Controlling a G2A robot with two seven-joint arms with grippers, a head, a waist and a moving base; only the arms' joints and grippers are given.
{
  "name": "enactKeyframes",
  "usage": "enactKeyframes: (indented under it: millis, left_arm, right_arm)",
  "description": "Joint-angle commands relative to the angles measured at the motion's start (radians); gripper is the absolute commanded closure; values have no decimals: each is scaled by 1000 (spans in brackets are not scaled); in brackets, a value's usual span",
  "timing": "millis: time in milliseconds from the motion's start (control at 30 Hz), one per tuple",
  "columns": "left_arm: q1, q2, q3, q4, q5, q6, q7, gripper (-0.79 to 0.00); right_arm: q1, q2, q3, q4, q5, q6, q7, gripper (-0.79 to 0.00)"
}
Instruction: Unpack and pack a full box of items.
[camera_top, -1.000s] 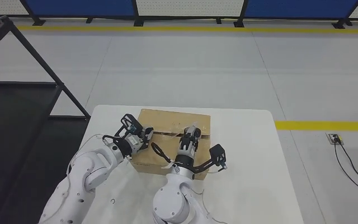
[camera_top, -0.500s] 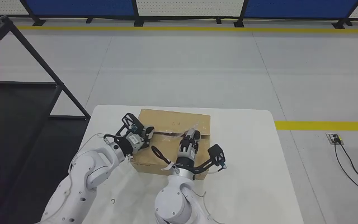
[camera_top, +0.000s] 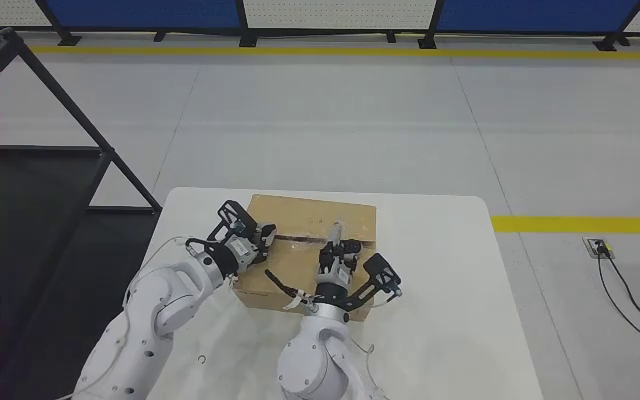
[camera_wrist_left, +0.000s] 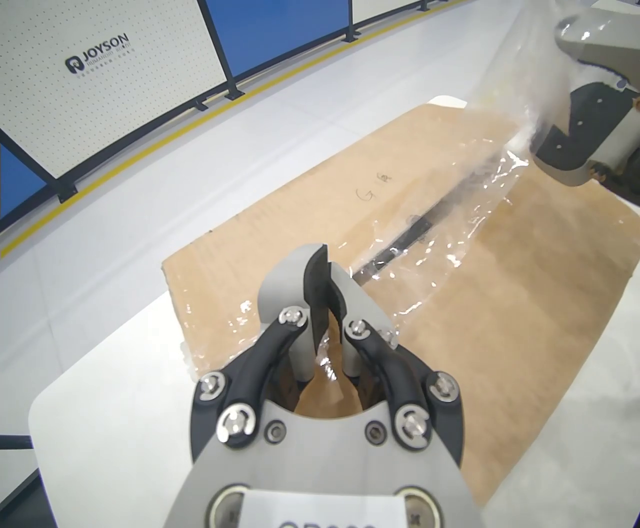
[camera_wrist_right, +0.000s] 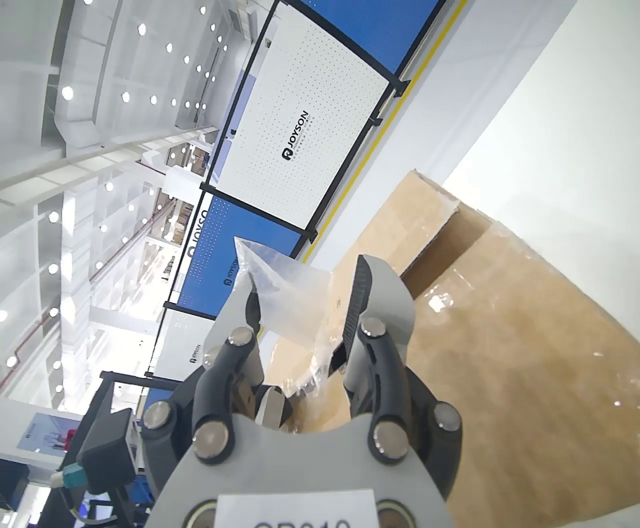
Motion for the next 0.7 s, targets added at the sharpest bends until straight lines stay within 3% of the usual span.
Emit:
enactKeyframes:
  millis: [0, 167, 467, 667]
  left_arm:
    - [0, 0, 0, 1, -1, -1, 1, 0]
    - [0, -1, -2, 1, 0, 1, 2, 0]
    - [0, -2, -8, -3, -3, 10, 12, 0]
    - [8, -2, -14, -11, -6, 19, 20, 0]
  right_arm:
    - [1, 0, -2, 4, -54, 35, 0, -785]
    - [5, -1, -11, 26, -207, 126, -12, -785]
    - [4, -7, -2, 11, -300, 263, 75, -785]
    - [4, -7, -2, 11, -300, 263, 75, -785]
